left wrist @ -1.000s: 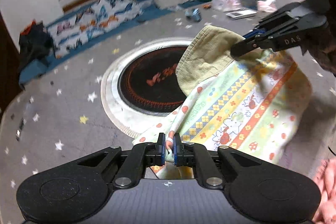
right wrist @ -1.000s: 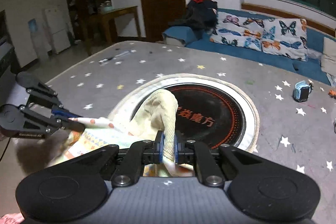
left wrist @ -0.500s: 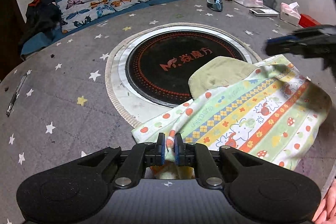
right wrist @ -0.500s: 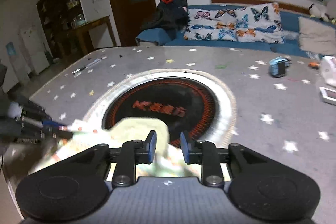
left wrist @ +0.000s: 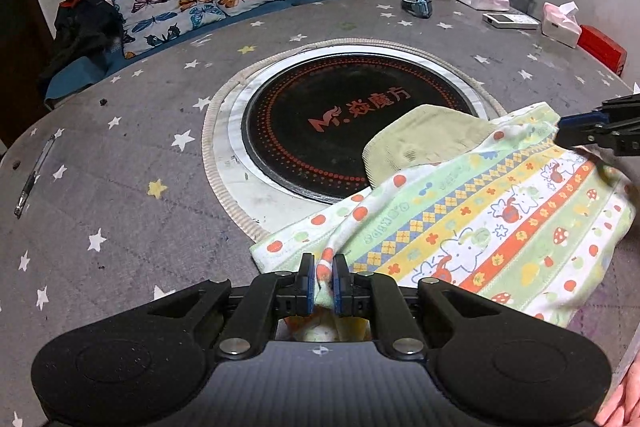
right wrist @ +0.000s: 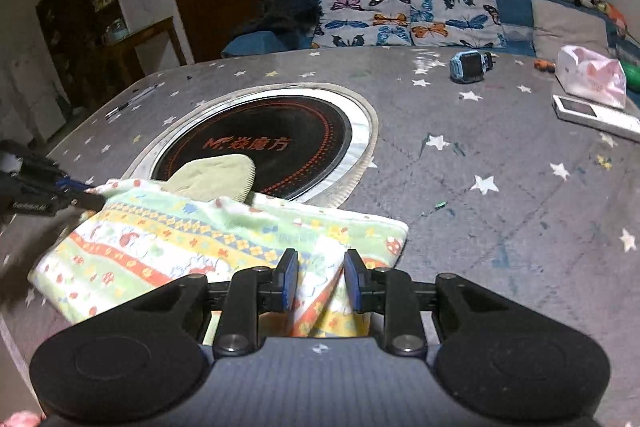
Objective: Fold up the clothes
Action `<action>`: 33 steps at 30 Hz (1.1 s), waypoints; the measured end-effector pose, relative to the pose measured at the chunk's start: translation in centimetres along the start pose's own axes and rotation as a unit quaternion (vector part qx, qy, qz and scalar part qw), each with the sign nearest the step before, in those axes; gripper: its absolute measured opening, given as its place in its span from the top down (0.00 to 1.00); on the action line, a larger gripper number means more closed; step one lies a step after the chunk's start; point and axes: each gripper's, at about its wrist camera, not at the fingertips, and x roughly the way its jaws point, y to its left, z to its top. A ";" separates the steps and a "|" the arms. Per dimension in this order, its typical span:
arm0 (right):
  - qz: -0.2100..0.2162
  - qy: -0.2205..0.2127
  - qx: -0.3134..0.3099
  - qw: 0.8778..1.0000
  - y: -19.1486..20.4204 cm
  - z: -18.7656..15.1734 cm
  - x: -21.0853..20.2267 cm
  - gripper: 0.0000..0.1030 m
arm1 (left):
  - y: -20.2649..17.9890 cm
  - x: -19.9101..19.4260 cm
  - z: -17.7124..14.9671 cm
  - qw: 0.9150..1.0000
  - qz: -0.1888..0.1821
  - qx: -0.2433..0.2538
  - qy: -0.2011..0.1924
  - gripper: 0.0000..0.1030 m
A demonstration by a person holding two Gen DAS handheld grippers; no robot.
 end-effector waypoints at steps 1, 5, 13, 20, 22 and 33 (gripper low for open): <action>0.001 0.000 0.004 1.000 0.0 0.0 0.3 0.76 | 0.0 0.0 0.0 1.000 0.001 0.000 0.001 0.89; -0.011 -0.010 -0.001 1.000 0.8 0.1 0.7 0.96 | 0.0 -0.3 0.2 1.000 0.001 -0.001 0.000 0.92; -0.053 -0.030 -0.031 0.998 1.8 0.8 2.0 0.96 | 1.1 0.5 0.1 1.000 -0.004 -0.028 0.004 0.84; -0.065 -0.027 -0.032 0.997 1.9 1.0 1.7 0.92 | 3.4 -0.6 0.7 0.998 0.040 -0.041 0.000 0.77; -0.065 -0.038 -0.043 0.996 2.6 1.4 1.1 0.92 | 3.8 -1.3 0.8 0.997 0.038 -0.059 -0.013 0.81; 0.037 -0.003 -0.073 0.997 7.7 3.2 5.2 0.92 | -1.1 -1.7 1.9 0.986 -0.116 -0.108 -0.053 0.80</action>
